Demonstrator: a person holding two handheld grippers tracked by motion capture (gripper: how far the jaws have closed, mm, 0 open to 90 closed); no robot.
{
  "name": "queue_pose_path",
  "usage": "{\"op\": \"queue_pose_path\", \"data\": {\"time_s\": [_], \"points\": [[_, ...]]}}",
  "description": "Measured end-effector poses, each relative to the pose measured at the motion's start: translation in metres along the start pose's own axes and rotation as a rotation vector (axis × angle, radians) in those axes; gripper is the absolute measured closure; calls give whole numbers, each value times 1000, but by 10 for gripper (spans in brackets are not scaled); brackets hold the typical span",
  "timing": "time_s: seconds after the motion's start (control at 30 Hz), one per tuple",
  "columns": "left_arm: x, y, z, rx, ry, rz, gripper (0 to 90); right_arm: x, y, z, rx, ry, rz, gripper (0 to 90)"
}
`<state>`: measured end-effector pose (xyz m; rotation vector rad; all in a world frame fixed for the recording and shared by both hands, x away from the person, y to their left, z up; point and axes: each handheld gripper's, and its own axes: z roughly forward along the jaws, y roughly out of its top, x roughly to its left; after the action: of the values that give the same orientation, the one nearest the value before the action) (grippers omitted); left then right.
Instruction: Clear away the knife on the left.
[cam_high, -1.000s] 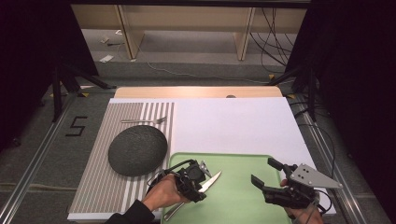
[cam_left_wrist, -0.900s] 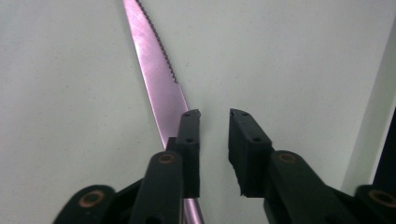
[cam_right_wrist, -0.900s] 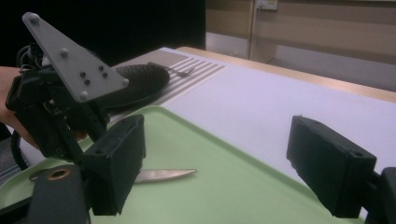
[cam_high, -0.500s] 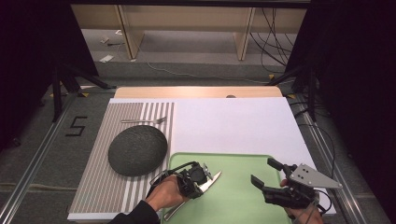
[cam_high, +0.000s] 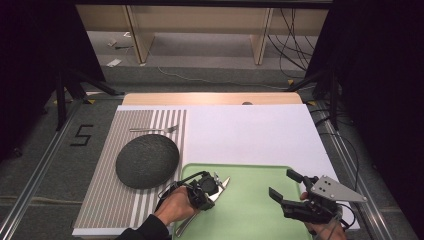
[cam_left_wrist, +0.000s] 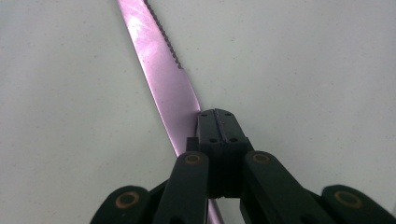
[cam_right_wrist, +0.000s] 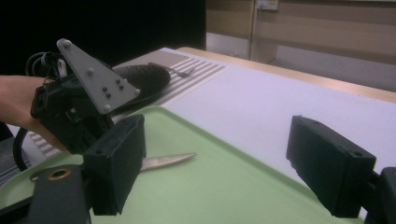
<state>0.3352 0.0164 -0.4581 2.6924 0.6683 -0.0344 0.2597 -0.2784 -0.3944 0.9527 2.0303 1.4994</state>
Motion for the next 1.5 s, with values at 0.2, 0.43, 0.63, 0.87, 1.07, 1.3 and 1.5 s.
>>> {"op": "queue_pose_path", "data": {"time_s": [0.2, 0.43, 0.63, 0.87, 1.07, 1.3, 1.5], "points": [[3, -1, -1, -1, 16, -20, 895, 0, 0, 0, -1, 1, 1, 206], [7, -4, -3, 5, 24, -37, 896, 0, 0, 0, -1, 1, 1, 206], [12, -6, -4, 8, 32, -55, 896, 0, 0, 0, -1, 1, 1, 206], [19, -10, -7, 18, 35, -73, 896, 0, 0, 0, -1, 1, 1, 206], [24, -13, -9, 22, 39, -90, 896, 0, 0, 0, -2, 1, 2, 206], [29, -17, -10, 26, 28, -107, 896, 0, 0, 0, -3, 2, 4, 205], [31, -20, -12, 39, 22, -115, 896, 0, 0, -1, -4, 2, 3, 204]]}}
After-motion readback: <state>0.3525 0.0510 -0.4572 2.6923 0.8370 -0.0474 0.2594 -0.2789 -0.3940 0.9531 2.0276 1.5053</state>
